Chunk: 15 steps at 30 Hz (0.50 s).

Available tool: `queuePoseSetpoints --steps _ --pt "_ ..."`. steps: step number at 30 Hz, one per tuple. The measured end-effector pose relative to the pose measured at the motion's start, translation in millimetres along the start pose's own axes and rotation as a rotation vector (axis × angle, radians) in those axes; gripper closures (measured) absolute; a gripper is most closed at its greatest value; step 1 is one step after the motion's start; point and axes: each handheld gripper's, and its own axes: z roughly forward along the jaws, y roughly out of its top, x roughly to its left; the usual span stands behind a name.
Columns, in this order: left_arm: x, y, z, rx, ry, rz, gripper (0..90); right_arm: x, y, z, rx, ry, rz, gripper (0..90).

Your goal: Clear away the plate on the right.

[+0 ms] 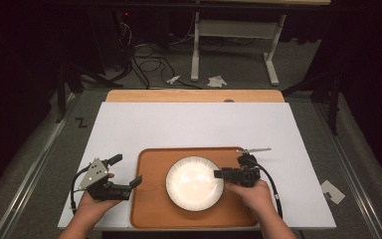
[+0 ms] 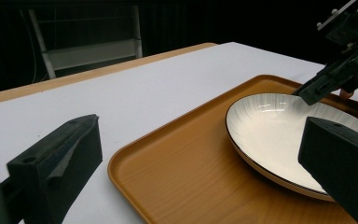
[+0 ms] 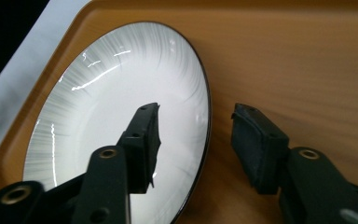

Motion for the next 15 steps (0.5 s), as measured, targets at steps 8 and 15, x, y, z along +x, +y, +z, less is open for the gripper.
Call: queuePoseSetpoints --steps 8,15 --pt "1.1 -1.0 0.1 0.012 0.000 0.000 0.5 16.0 11.7 -40.5 -0.168 -0.109 -0.248 24.2" --pt "0.9 -1.5 0.7 0.017 0.007 -0.003 0.3 -2.3 -2.3 -82.2 -0.312 -0.195 -0.310 0.0"
